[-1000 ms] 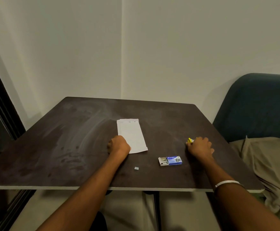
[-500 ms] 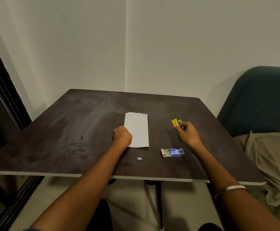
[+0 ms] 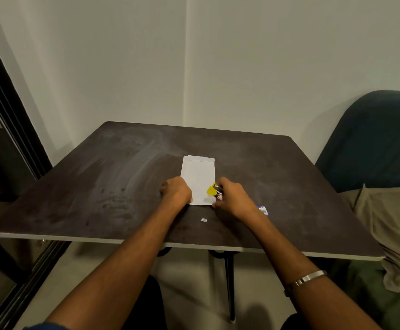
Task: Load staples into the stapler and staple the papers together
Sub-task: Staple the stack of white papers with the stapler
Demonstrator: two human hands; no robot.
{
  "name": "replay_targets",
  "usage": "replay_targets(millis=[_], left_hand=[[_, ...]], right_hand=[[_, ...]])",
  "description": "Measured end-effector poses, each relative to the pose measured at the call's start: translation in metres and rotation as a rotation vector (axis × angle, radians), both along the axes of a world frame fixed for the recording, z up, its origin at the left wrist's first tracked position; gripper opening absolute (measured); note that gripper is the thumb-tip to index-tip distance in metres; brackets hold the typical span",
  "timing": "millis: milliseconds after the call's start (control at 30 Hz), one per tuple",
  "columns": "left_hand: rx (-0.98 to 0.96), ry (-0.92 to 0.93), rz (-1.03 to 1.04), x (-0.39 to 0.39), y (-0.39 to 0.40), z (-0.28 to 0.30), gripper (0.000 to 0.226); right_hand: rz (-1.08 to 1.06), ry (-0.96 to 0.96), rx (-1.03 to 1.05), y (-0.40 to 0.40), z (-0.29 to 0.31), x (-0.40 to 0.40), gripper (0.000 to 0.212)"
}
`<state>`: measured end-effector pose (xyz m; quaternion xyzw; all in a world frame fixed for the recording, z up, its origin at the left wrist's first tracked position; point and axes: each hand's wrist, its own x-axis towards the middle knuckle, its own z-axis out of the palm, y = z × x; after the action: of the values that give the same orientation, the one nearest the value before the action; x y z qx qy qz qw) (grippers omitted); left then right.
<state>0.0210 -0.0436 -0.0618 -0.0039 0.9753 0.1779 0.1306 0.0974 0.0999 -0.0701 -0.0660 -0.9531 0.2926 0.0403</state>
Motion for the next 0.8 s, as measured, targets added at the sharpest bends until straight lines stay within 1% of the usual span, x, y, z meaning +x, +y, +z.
replay_targets(millis=[67, 133, 300, 367, 433, 500, 600, 633, 667, 700, 733, 800], left_hand=[[0.052, 0.008, 0.003, 0.000, -0.003, -0.002, 0.058], [0.107, 0.017, 0.003, 0.000, -0.007, -0.005, 0.058], [0.189, 0.024, 0.006, 0.001, -0.016, -0.008, 0.055], [0.225, 0.017, 0.007, 0.001, -0.019, -0.009, 0.053], [0.305, -0.013, 0.023, 0.002, -0.021, -0.009, 0.048], [0.432, -0.089, 0.053, 0.001, -0.023, -0.008, 0.046], [0.801, -0.268, 0.163, 0.000, -0.021, -0.004, 0.045], [0.915, -0.300, 0.203, 0.000, -0.019, -0.003, 0.045], [1.005, -0.318, 0.238, 0.000, -0.017, -0.003, 0.039], [1.075, -0.334, 0.268, 0.001, -0.015, -0.004, 0.028], [1.115, -0.350, 0.295, 0.003, -0.014, -0.003, 0.021], [1.156, -0.367, 0.330, 0.005, -0.011, -0.004, 0.033]], right_hand=[[0.075, -0.069, 0.093, -0.002, -0.003, -0.005, 0.043], [0.120, -0.088, 0.126, 0.000, -0.004, -0.009, 0.041], [0.230, 0.006, 0.171, 0.007, -0.011, -0.010, 0.029], [0.257, 0.058, 0.173, 0.009, -0.015, -0.008, 0.028], [0.267, 0.124, 0.143, 0.011, -0.019, -0.006, 0.027], [0.260, 0.194, 0.101, 0.013, -0.021, -0.003, 0.028], [0.250, 0.268, 0.042, 0.014, -0.023, 0.000, 0.033], [0.255, 0.283, 0.026, 0.014, -0.023, 0.001, 0.034], [0.262, 0.296, 0.013, 0.014, -0.023, 0.002, 0.035], [0.268, 0.309, 0.005, 0.014, -0.023, 0.003, 0.035], [0.274, 0.327, 0.002, 0.014, -0.022, 0.004, 0.035], [0.280, 0.372, -0.008, 0.015, -0.023, 0.005, 0.035]])
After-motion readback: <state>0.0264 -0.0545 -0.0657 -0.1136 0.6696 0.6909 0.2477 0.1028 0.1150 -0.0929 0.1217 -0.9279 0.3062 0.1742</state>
